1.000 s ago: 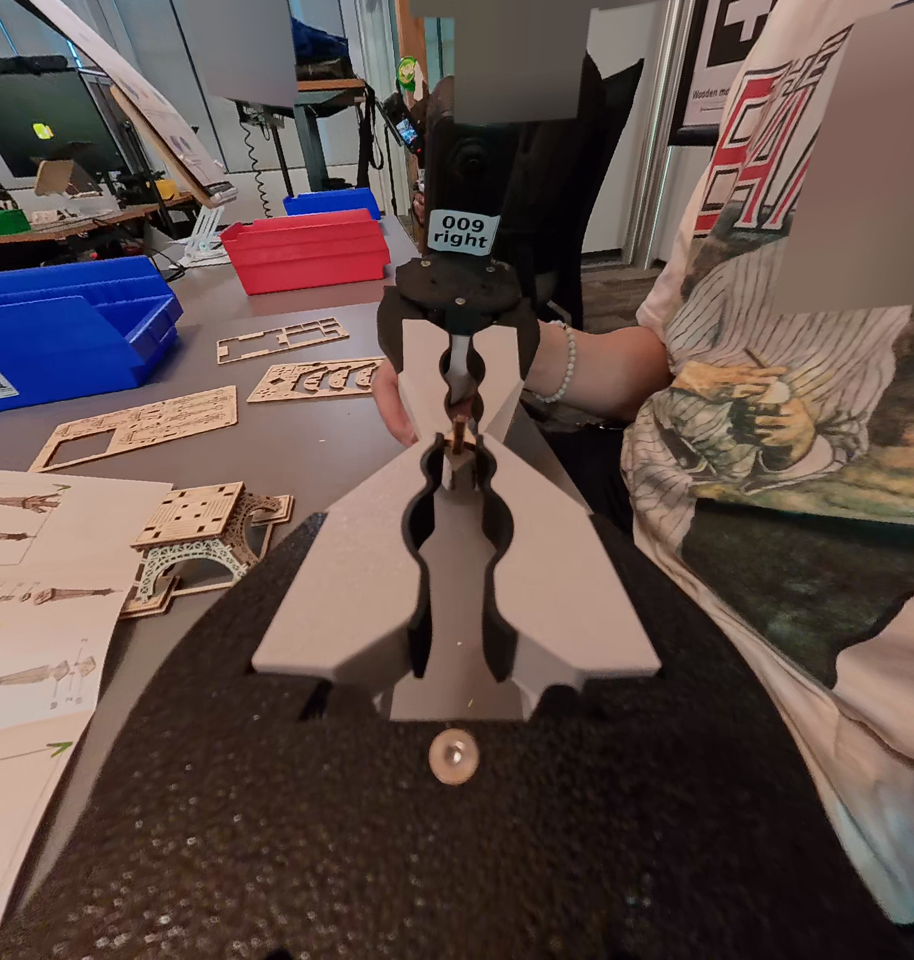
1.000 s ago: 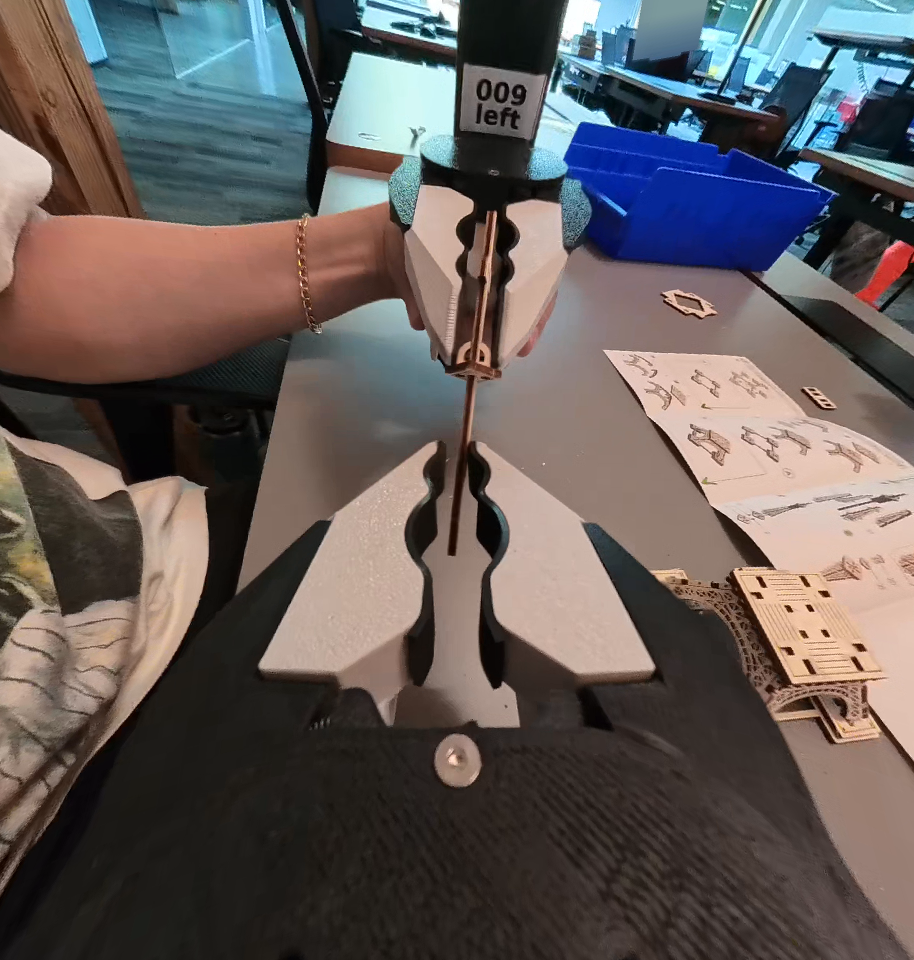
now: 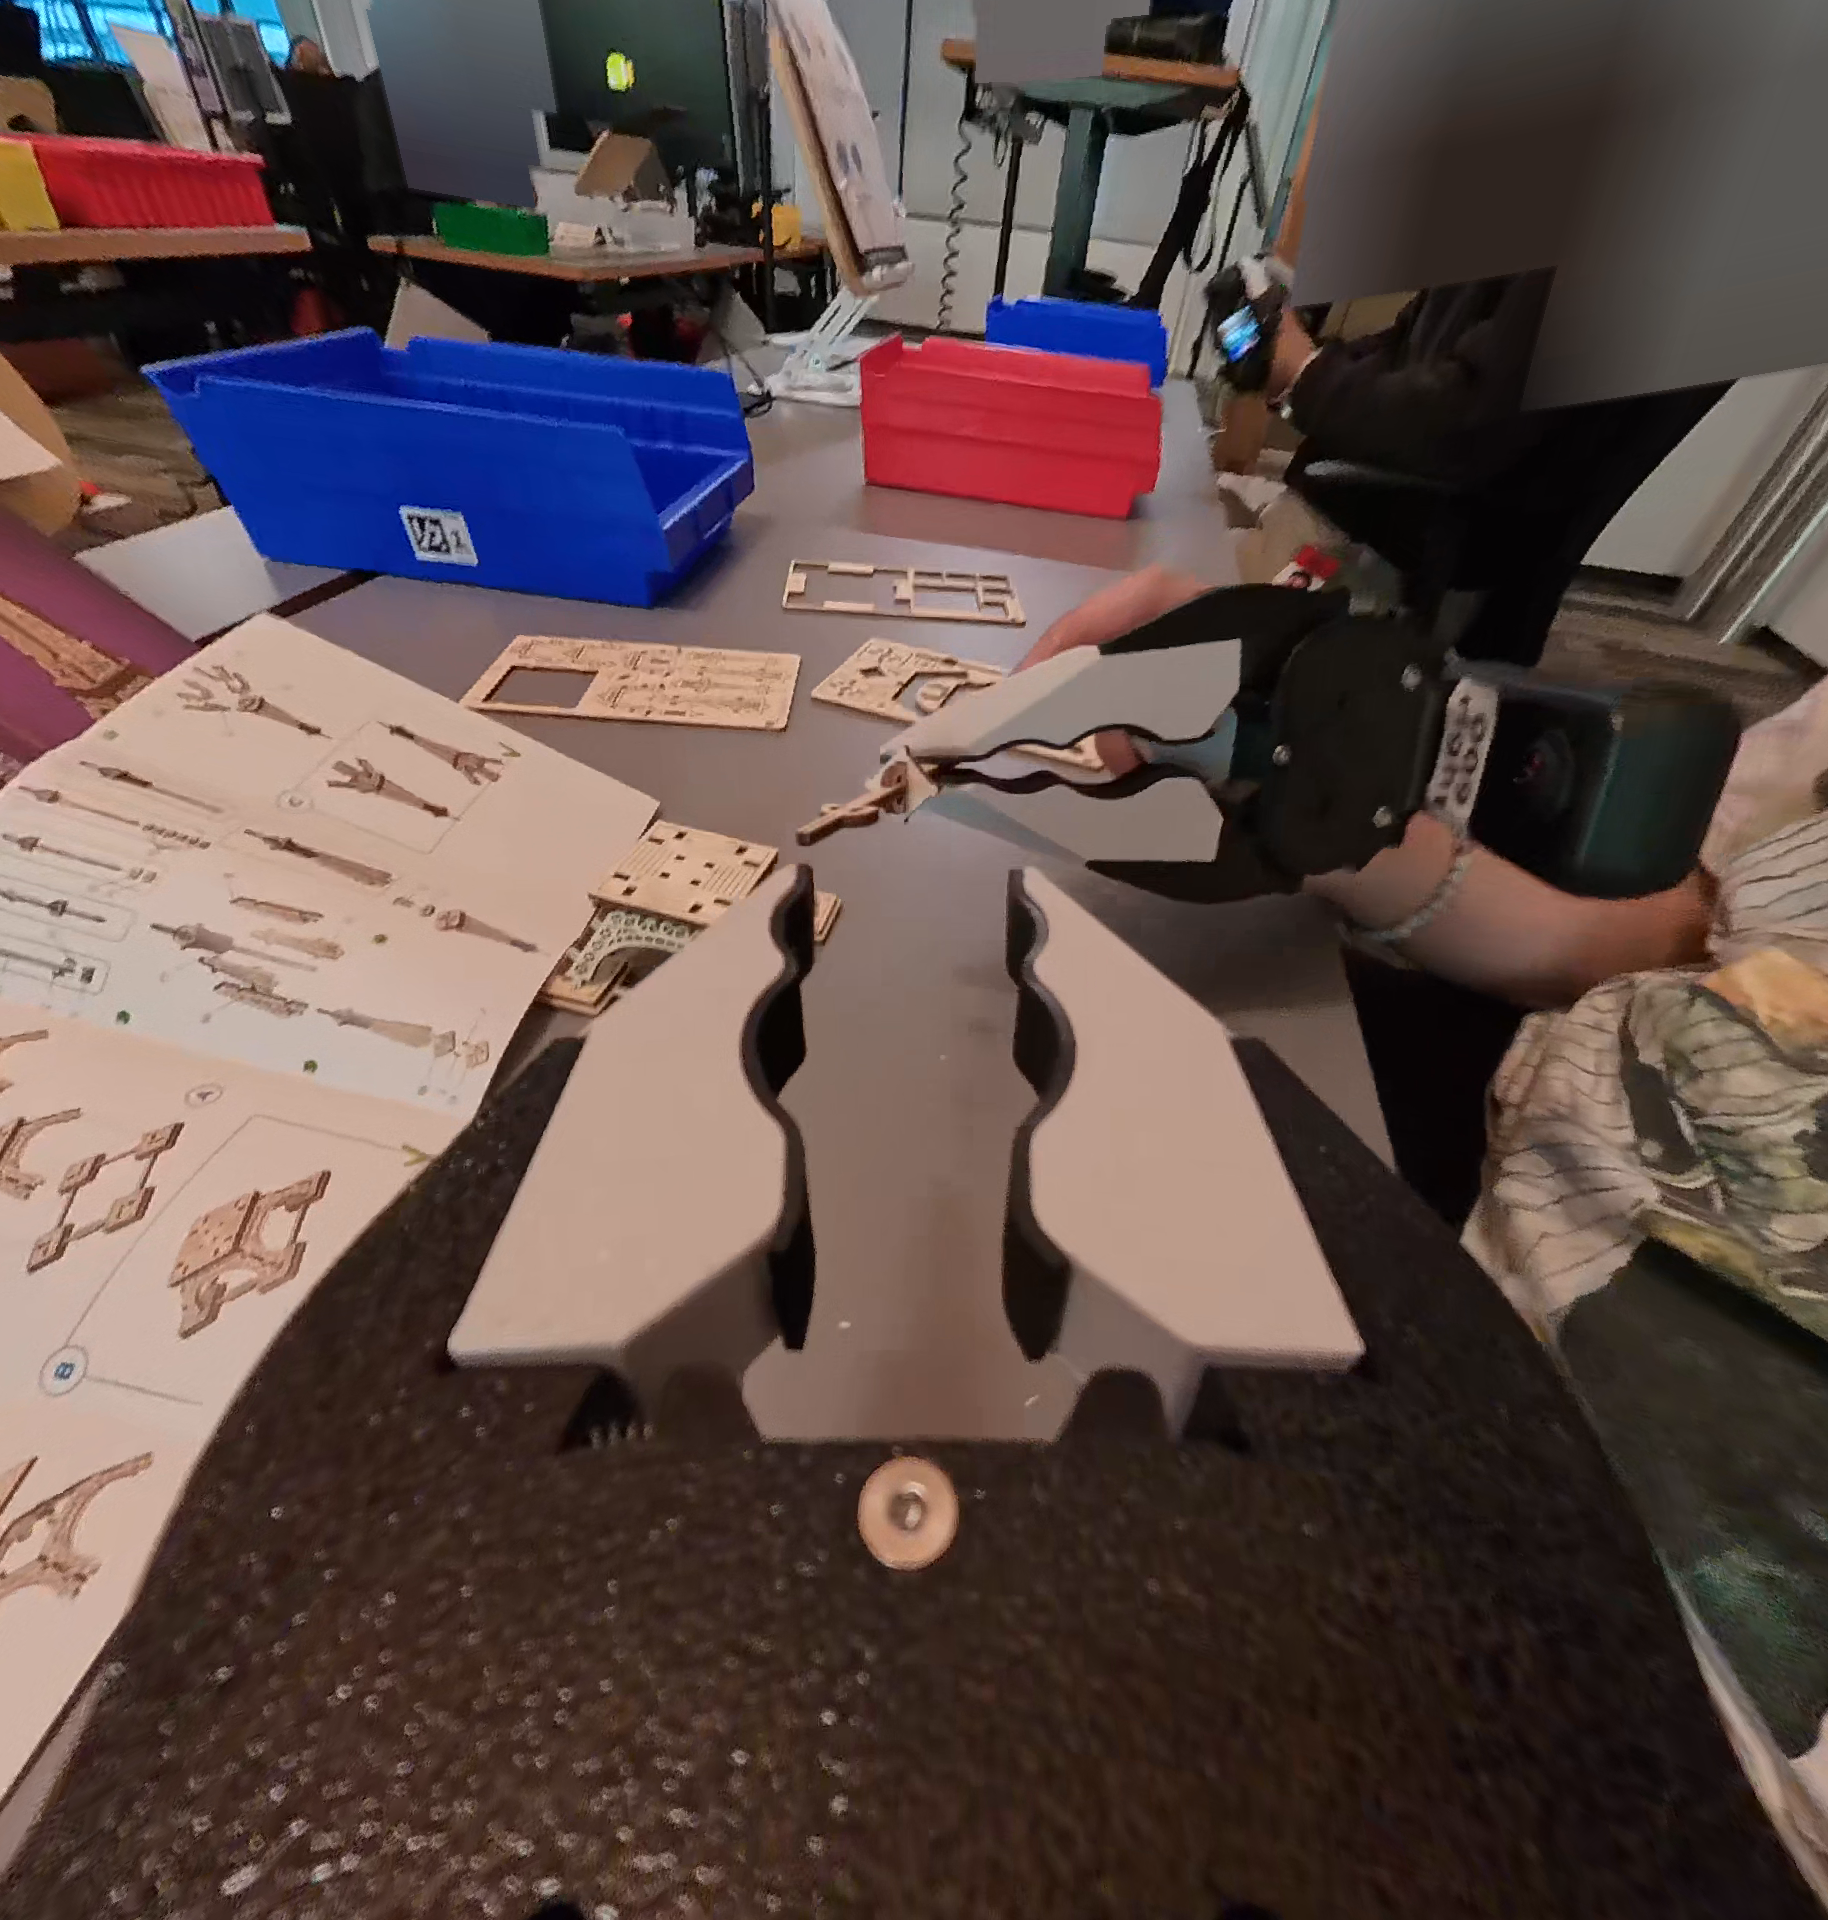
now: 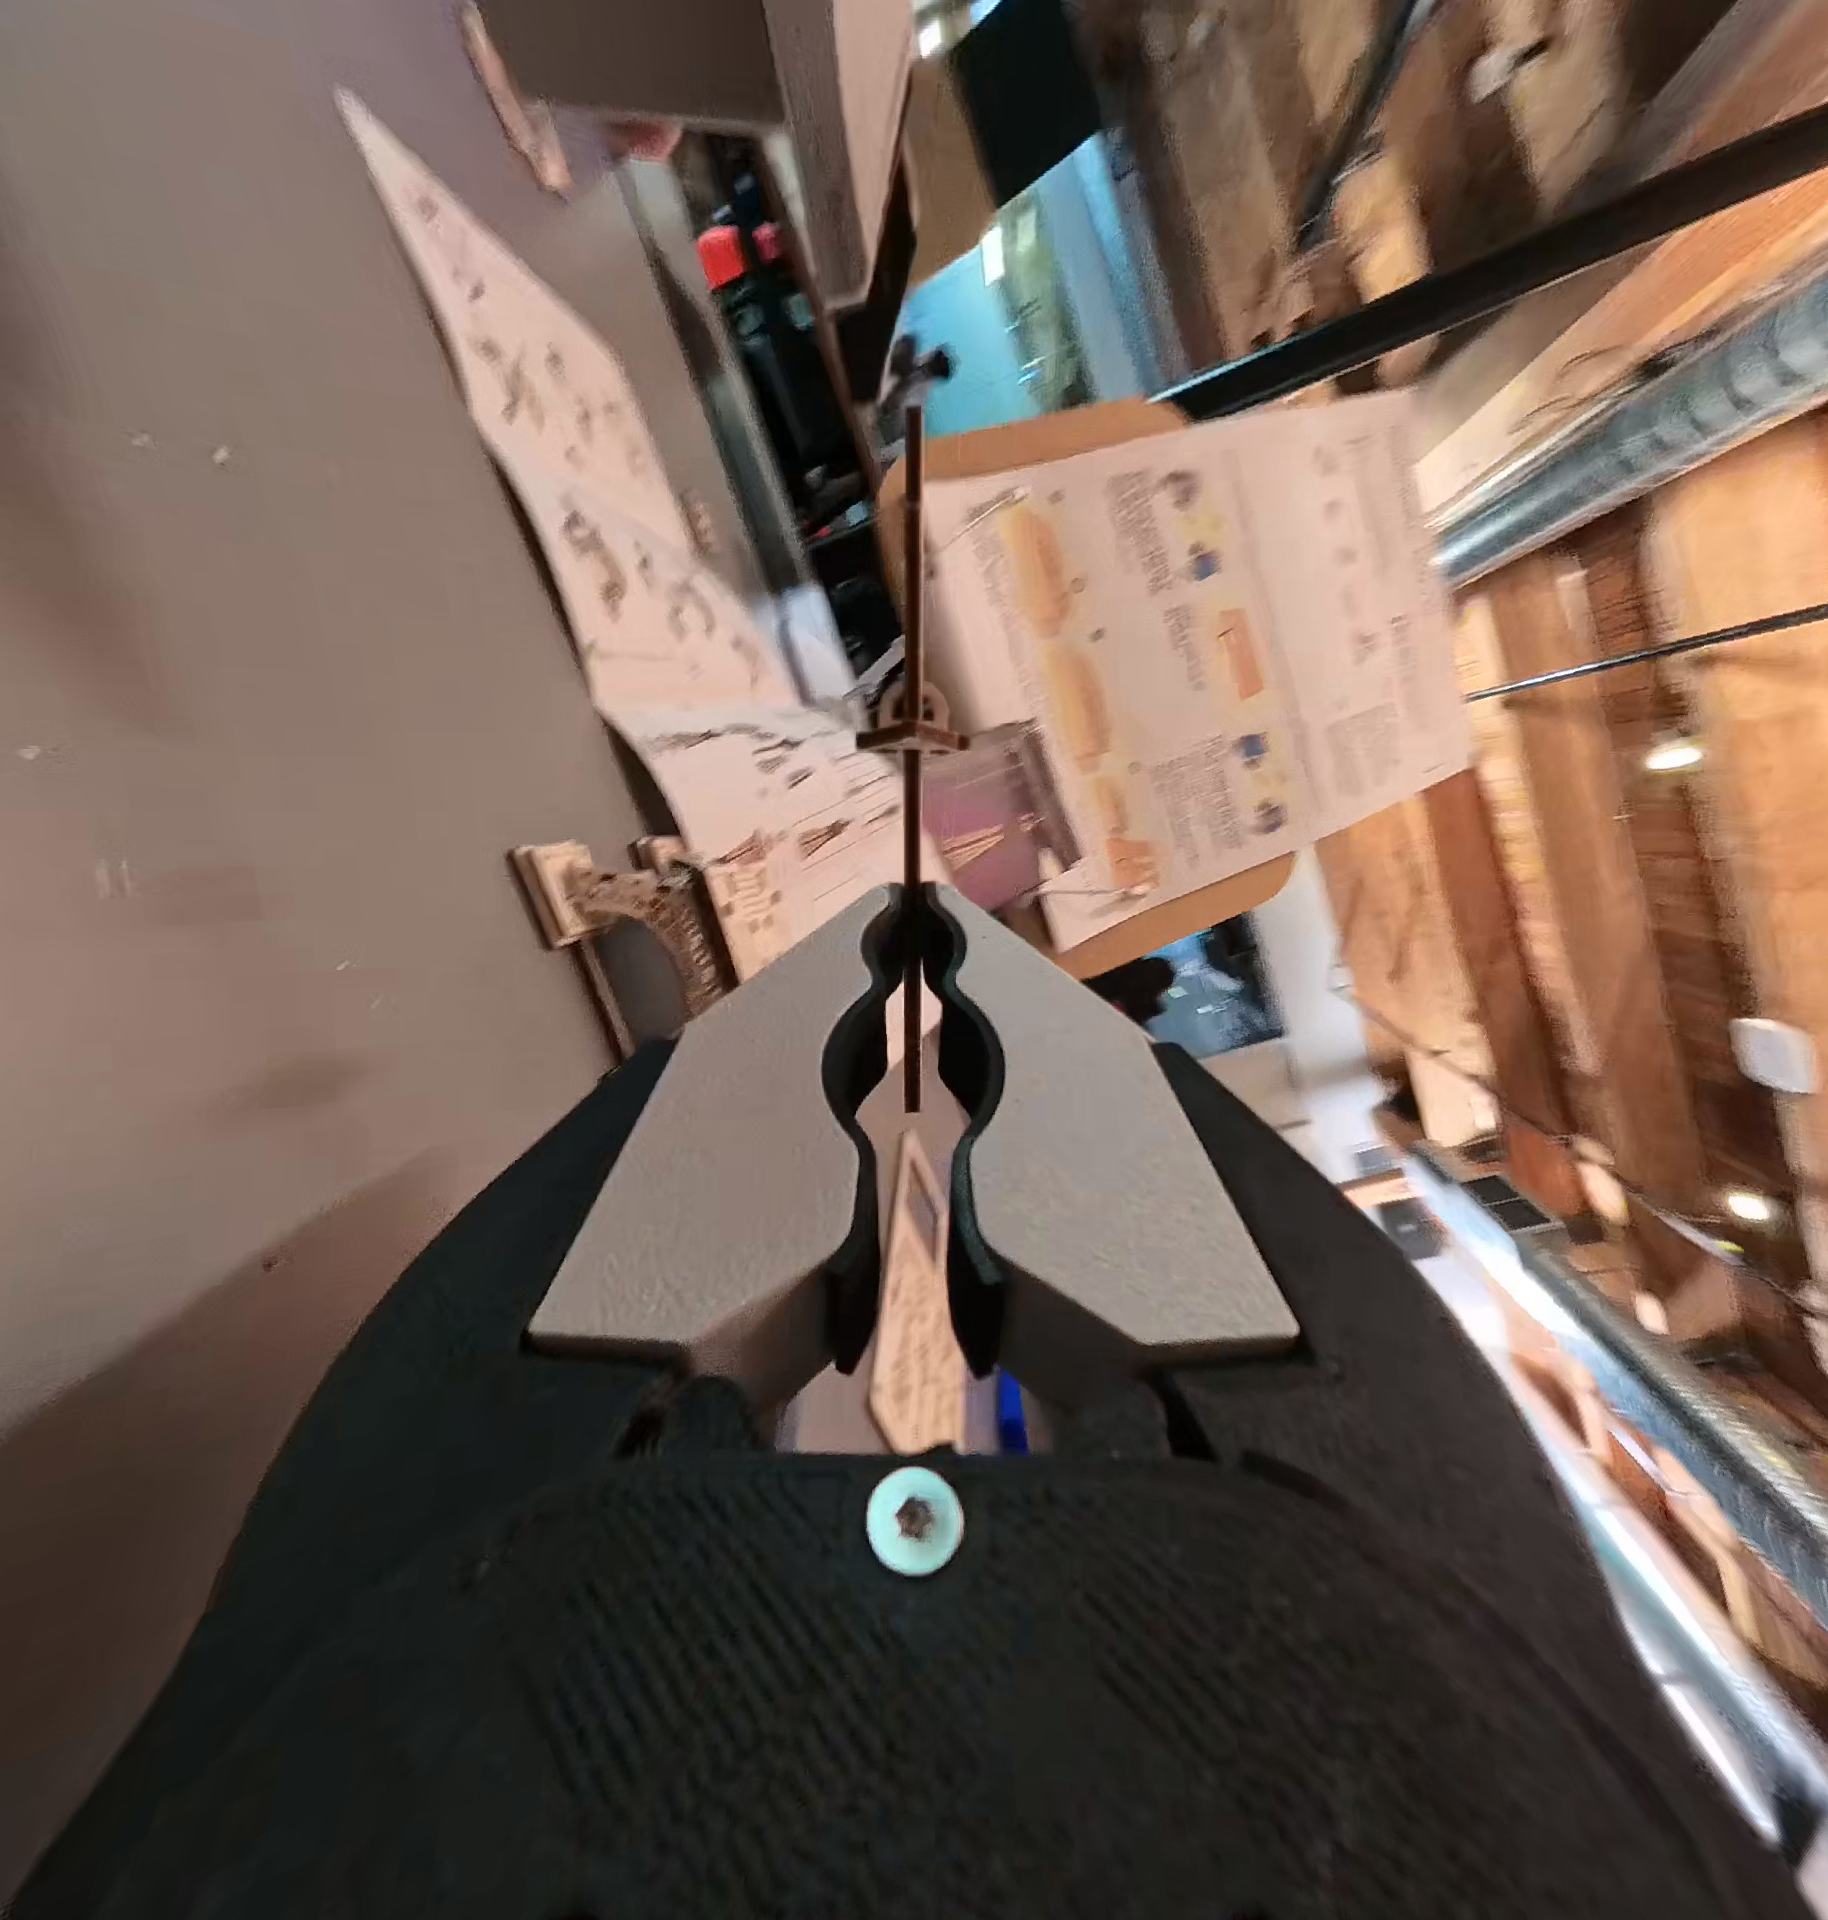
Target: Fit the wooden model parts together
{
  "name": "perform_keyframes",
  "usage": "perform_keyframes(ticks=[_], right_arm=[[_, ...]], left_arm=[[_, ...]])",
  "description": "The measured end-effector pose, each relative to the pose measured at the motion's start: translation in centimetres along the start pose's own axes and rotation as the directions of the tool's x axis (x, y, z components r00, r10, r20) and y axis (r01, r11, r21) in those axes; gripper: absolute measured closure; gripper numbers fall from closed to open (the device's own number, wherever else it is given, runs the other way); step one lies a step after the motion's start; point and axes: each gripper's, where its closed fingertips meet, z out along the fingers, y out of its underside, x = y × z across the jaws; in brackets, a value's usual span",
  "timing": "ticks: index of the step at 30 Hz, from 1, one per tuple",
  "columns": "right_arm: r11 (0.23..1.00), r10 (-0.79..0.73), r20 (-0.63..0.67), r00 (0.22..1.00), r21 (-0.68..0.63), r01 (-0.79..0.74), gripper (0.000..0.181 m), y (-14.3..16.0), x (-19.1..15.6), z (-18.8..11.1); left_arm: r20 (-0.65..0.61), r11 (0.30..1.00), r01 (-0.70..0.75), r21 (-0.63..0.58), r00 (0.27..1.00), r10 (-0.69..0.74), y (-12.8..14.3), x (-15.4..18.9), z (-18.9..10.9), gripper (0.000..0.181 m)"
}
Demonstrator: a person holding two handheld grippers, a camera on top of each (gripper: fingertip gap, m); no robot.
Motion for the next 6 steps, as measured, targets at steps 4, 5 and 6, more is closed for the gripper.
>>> perform_keyframes(ticks=[4, 5, 6], right_arm=[[0.979, 0.178, 0.31, 0.934, -0.153, -0.135, 0.181, 2.1, -3.3, -0.1], [0.967, 0.236, 0.412, 0.88, -0.187, -0.172, 0.181, 2.1, -4.7, -0.6], [0.954, 0.289, 0.485, 0.825, -0.213, -0.209, 0.181, 1.8, -5.8, -1.1]], left_arm=[[0.11, 0.997, 0.042, -0.071, 0.993, -0.034, 1.6, -2.2, -0.3, 0.151], [0.141, 0.996, 0.056, -0.073, 0.989, -0.045, 1.8, -2.8, -0.5, 0.151], [0.178, 0.995, 0.069, -0.07, 0.982, -0.056, 1.9, -3.5, -0.9, 0.152]])
